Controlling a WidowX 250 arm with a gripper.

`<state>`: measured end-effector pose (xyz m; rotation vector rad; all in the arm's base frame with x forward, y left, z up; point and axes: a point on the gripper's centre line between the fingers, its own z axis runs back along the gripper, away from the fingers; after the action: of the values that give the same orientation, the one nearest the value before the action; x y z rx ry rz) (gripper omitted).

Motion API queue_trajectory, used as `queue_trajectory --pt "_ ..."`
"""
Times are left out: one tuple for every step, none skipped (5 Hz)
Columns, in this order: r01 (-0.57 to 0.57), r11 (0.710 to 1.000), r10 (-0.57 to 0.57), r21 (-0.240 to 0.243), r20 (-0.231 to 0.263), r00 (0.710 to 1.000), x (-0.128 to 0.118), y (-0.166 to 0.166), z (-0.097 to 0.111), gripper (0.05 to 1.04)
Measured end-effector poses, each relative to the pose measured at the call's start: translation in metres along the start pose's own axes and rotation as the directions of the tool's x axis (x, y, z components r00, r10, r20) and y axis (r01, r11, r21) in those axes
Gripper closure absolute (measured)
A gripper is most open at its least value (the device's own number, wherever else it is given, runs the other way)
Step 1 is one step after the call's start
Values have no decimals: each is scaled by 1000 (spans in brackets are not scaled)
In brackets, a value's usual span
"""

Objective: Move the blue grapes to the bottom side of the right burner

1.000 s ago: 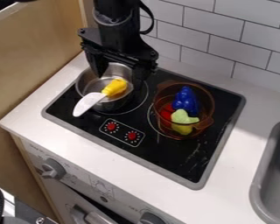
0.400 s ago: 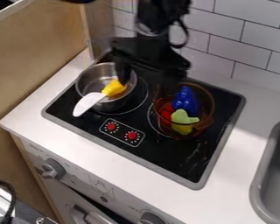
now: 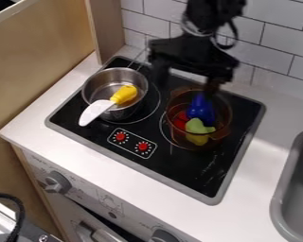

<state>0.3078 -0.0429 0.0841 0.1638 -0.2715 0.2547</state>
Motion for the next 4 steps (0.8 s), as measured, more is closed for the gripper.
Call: queue_trajectory --pt "-5 1000 5 -9 37 999 4 -9 -8 86" --pt "11 1000 -11 17 20 1000 1 -13 -17 86" --pt "-5 1000 5 5 47 999 3 -18 -18 86" --pt "-10 1000 10 4 57 998 0 -19 -26 86"
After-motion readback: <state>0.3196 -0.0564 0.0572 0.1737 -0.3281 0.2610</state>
